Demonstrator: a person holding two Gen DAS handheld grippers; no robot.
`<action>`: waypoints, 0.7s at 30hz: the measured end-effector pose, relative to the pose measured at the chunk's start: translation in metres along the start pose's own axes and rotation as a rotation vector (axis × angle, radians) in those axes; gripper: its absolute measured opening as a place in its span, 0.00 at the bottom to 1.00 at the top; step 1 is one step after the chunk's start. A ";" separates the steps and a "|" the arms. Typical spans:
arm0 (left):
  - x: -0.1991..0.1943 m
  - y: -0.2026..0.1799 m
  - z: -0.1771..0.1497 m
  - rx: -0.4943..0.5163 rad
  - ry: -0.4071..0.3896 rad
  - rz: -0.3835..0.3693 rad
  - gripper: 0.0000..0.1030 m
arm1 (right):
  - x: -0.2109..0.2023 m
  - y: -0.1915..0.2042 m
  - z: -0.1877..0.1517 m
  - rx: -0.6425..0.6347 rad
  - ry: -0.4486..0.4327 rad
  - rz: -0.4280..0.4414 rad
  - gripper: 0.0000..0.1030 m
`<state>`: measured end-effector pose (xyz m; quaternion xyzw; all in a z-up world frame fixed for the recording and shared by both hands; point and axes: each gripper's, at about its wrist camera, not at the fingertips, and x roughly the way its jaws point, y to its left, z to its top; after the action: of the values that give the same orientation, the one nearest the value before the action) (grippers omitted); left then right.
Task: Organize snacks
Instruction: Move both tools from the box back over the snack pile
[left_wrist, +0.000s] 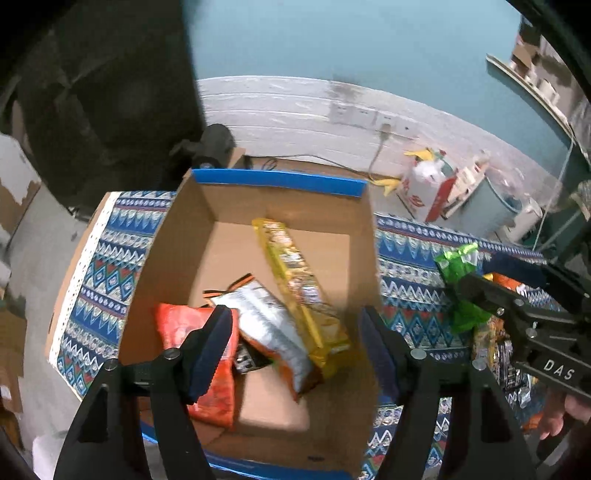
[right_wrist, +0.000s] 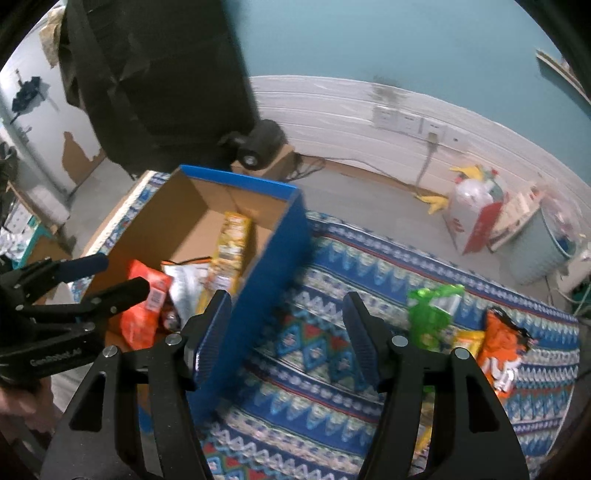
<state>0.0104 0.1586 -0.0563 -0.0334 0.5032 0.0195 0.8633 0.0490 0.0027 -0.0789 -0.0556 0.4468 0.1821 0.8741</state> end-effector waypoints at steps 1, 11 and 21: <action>0.001 -0.005 0.000 0.009 0.003 -0.002 0.70 | -0.003 -0.007 -0.003 0.007 -0.001 -0.009 0.63; 0.003 -0.059 0.002 0.114 0.008 -0.014 0.70 | -0.032 -0.053 -0.025 0.054 -0.020 -0.075 0.65; 0.013 -0.106 0.004 0.208 0.021 -0.003 0.71 | -0.052 -0.102 -0.042 0.094 -0.024 -0.131 0.71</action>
<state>0.0275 0.0538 -0.0618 0.0554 0.5117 -0.0344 0.8567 0.0268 -0.1167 -0.0683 -0.0414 0.4397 0.1039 0.8911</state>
